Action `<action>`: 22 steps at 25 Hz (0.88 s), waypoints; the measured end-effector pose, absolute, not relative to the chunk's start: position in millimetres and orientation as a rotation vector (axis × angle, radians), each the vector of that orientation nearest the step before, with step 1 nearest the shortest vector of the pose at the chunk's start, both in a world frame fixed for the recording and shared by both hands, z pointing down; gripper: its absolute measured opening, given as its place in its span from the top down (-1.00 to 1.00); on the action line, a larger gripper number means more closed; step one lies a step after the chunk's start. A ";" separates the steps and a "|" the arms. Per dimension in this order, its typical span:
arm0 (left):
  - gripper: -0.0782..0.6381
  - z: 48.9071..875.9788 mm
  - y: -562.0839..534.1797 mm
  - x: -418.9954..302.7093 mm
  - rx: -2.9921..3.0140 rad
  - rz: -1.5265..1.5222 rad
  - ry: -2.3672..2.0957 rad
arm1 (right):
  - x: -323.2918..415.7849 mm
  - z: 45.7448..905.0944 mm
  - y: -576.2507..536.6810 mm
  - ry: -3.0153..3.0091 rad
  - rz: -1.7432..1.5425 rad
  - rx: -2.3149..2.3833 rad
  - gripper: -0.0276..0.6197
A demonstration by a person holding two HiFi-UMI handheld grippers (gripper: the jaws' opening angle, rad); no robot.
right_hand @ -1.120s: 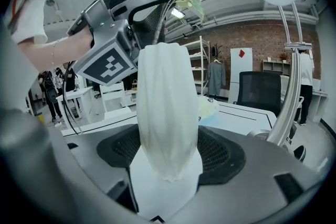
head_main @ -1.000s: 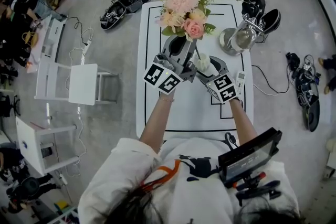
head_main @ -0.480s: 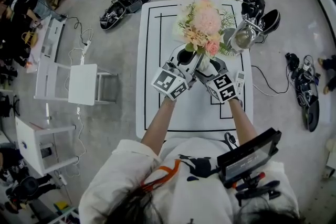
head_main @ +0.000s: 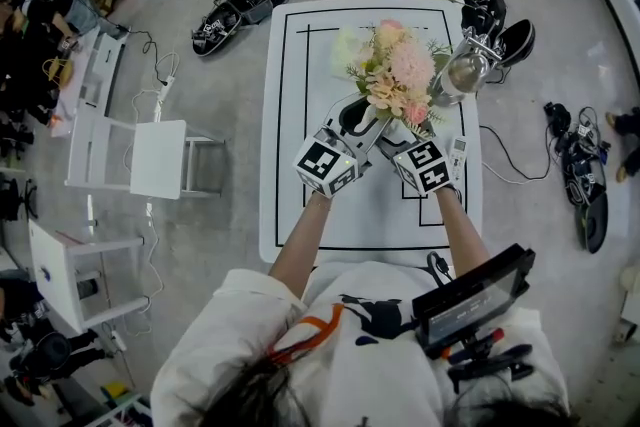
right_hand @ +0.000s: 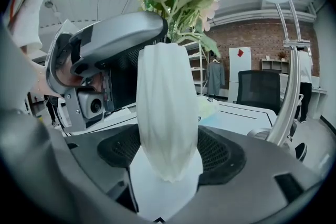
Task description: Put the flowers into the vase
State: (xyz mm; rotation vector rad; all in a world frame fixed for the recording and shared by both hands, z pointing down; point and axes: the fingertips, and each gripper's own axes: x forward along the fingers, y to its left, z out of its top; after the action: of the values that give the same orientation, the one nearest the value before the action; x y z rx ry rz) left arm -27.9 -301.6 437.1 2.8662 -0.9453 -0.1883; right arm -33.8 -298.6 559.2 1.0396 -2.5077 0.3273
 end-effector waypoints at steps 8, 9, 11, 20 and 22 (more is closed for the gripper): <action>0.03 447.9 -299.3 -40.8 2.796 -0.201 -0.941 | -31.6 561.7 -301.9 -2.512 0.328 1.067 -0.16; 0.02 449.4 -298.4 -42.7 2.785 -0.203 -0.941 | -31.7 562.0 -302.2 -2.513 0.328 1.067 -0.16; 0.02 450.8 -296.2 -46.1 2.763 -0.219 -0.933 | -31.7 562.3 -302.8 -2.515 0.328 1.066 -0.16; 0.02 445.2 -291.5 -57.1 2.740 -0.256 -0.938 | -29.4 560.2 -307.3 -2.518 0.338 1.087 -0.16; 0.02 446.2 -290.4 -57.0 2.745 -0.238 -0.942 | -29.5 560.8 -307.4 -2.520 0.333 1.086 -0.16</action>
State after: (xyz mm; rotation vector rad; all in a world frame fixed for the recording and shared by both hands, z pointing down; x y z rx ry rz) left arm -57.0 -290.4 446.2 2.7450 -0.9418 -0.2385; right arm -29.5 -307.4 560.8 1.0862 -2.5205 0.3328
